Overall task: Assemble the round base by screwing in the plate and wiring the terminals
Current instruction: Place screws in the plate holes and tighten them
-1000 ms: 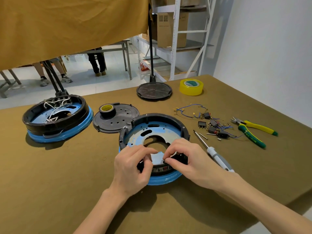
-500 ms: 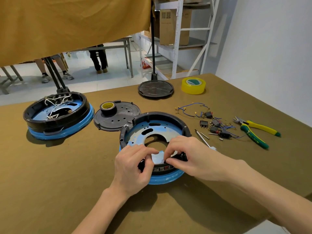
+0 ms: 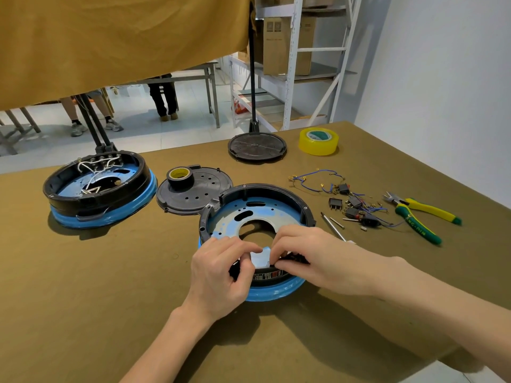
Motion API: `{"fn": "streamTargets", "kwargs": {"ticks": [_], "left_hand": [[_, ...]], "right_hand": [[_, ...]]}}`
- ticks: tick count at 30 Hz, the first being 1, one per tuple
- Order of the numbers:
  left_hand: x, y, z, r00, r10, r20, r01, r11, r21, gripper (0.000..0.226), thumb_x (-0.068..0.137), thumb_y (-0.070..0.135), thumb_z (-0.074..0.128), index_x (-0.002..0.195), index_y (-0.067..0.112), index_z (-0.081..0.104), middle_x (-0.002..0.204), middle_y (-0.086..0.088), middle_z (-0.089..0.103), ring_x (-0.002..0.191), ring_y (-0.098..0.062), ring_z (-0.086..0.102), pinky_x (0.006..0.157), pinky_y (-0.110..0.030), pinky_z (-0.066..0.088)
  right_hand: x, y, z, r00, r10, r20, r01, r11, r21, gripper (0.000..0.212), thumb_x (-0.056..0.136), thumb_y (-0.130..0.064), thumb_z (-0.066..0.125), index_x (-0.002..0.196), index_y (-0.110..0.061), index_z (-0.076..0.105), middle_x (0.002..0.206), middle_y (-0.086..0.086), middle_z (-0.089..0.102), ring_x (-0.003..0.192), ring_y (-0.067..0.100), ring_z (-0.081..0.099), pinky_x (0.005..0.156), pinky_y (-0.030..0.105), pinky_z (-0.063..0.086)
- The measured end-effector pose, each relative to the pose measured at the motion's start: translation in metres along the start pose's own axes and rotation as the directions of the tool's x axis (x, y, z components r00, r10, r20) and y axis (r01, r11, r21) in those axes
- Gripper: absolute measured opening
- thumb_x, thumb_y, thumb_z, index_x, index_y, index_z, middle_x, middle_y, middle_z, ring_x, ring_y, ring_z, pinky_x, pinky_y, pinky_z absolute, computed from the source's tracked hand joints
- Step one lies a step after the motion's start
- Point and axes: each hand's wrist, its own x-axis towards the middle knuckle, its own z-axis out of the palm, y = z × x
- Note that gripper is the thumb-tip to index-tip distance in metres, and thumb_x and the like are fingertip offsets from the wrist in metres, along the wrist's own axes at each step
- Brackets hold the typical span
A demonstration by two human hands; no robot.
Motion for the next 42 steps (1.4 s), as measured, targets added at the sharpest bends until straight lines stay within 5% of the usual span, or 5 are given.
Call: {"fn": "streamTargets", "kwargs": {"ticks": [7, 22, 29, 35, 42], "left_hand": [[-0.001, 0.0, 0.0, 1.0, -0.002, 0.001, 0.002, 1.0, -0.002, 0.026, 0.094, 0.021, 0.053, 0.091, 0.016, 0.079, 0.075, 0.011, 0.069, 0.07, 0.004, 0.056, 0.064, -0.017, 0.04], [-0.004, 0.002, 0.0, 0.999, 0.043, 0.007, -0.043, 0.999, 0.023, 0.022, 0.096, 0.021, 0.056, 0.103, 0.014, 0.075, 0.086, 0.006, 0.07, 0.081, -0.002, 0.059, 0.074, -0.02, 0.044], [-0.006, 0.005, -0.006, 0.956, 0.241, 0.17, -0.258, 0.962, 0.092, 0.024, 0.098, 0.034, 0.063, 0.116, 0.02, 0.072, 0.103, 0.004, 0.072, 0.094, -0.008, 0.063, 0.082, -0.023, 0.05], [-0.009, 0.013, -0.006, 0.966, 0.193, 0.17, -0.202, 0.979, 0.036, 0.024, 0.096, 0.032, 0.068, 0.114, 0.02, 0.077, 0.099, 0.009, 0.077, 0.091, -0.001, 0.063, 0.088, -0.02, 0.048], [0.004, 0.032, -0.018, 0.996, -0.089, 0.031, 0.093, 0.98, -0.173, 0.026, 0.087, 0.041, 0.072, 0.111, 0.032, 0.076, 0.104, 0.024, 0.074, 0.099, 0.0, 0.064, 0.093, -0.021, 0.045]], "right_hand": [[0.004, 0.003, 0.006, 0.987, 0.092, -0.134, -0.063, 0.976, 0.207, 0.012, 0.094, -0.017, 0.071, 0.097, -0.023, 0.081, 0.095, -0.01, 0.069, 0.091, 0.011, 0.065, 0.074, 0.018, 0.048], [-0.022, 0.011, 0.033, 0.921, -0.239, -0.309, 0.151, 0.947, -0.283, 0.017, 0.098, -0.027, 0.066, 0.107, -0.02, 0.078, 0.11, -0.004, 0.07, 0.105, 0.015, 0.061, 0.092, 0.034, 0.049], [-0.029, 0.021, 0.037, 0.811, 0.263, -0.523, -0.165, 0.96, 0.227, 0.041, 0.089, -0.037, 0.077, 0.126, -0.023, 0.063, 0.128, -0.009, 0.05, 0.125, 0.006, 0.048, 0.107, 0.028, 0.043], [-0.02, 0.016, 0.038, 0.592, 0.806, -0.009, -0.661, 0.492, 0.567, 0.066, 0.093, -0.065, 0.058, 0.133, -0.017, 0.037, 0.136, 0.006, 0.048, 0.116, 0.017, 0.057, 0.095, 0.034, 0.053], [-0.019, 0.023, 0.01, 0.632, 0.699, 0.336, -0.388, -0.09, 0.917, 0.069, 0.089, -0.052, 0.068, 0.14, -0.009, 0.052, 0.127, 0.018, 0.065, 0.11, 0.032, 0.066, 0.091, 0.043, 0.051]]}}
